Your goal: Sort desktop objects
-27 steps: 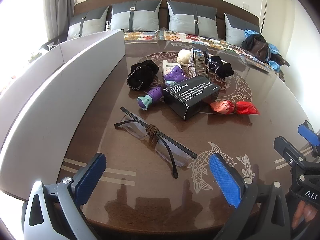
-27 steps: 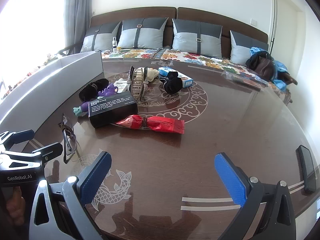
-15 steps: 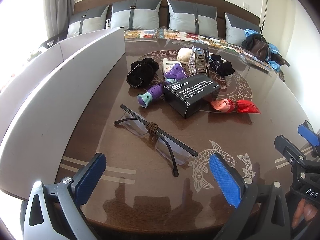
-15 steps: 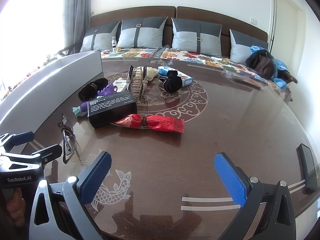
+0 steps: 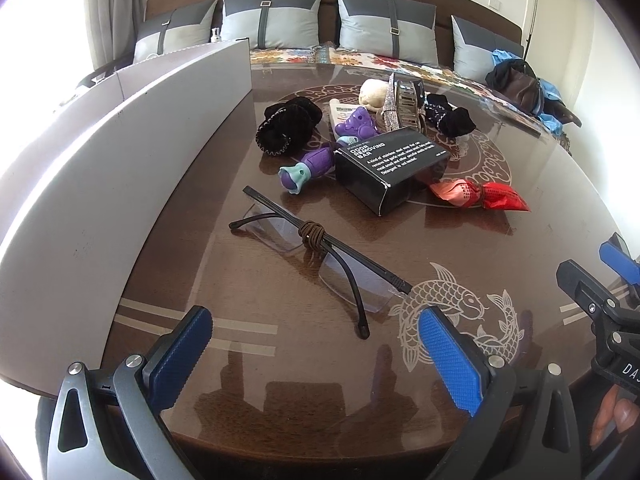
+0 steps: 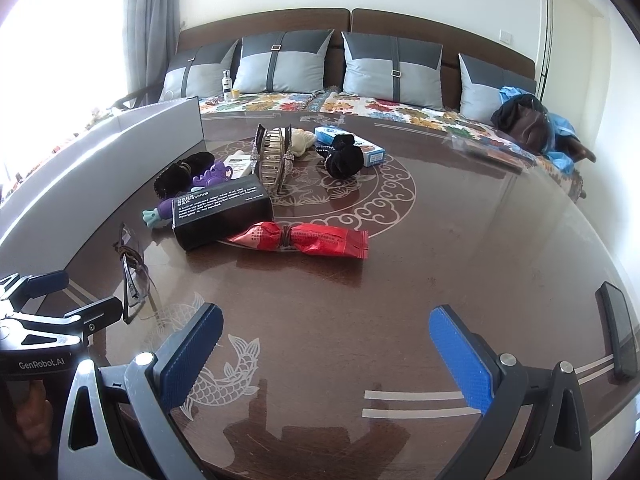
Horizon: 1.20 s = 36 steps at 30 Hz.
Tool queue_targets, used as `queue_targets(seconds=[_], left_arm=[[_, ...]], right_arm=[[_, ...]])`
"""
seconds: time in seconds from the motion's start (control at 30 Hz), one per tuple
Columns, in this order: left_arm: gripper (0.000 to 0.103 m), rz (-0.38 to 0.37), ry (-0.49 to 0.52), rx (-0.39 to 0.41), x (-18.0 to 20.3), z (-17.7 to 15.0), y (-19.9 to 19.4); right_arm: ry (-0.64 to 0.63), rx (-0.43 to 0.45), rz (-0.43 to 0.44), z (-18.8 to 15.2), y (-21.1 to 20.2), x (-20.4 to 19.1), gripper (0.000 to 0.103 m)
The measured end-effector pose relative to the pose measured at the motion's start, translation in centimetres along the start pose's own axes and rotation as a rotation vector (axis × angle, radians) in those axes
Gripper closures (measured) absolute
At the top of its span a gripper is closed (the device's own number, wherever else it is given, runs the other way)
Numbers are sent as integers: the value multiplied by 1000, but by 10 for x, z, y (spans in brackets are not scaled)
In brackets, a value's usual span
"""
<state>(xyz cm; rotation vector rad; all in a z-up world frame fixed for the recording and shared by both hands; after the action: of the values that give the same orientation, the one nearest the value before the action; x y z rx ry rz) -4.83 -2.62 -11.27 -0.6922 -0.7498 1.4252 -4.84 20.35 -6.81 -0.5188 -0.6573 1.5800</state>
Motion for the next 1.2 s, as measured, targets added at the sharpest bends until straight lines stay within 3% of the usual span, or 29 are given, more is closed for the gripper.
queue_targets(seconds=[0.3,0.53,0.87,1.03,1.2], left_arm=[[0,2,22,-83,2,-8,24],[0,3,72,-149,7,23,46],[0,-2,69,-112,9,87,93],[0,3,61,-33,6,90,95],[0,-2,66,-28,6,92,94]], right_arm=[[1,-118,25,-17,29,-3,0],[-33,-264,41,-13,81,-14,0],[8,-236,36,38,140,-8,0],[-1,-209,46,42,145,-9,0],[-1,-211,46,43,146,-10,0]])
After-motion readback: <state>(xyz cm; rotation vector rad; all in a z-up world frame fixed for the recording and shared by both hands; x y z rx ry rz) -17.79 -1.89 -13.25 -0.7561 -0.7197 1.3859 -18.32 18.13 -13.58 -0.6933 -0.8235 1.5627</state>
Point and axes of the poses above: each gripper's, at about its wrist camera, not at the fingertips, and y roughly the way its jaws point, x to its right, z to its top, the point moved 8 cm from there along y, roughly the way its jaws point
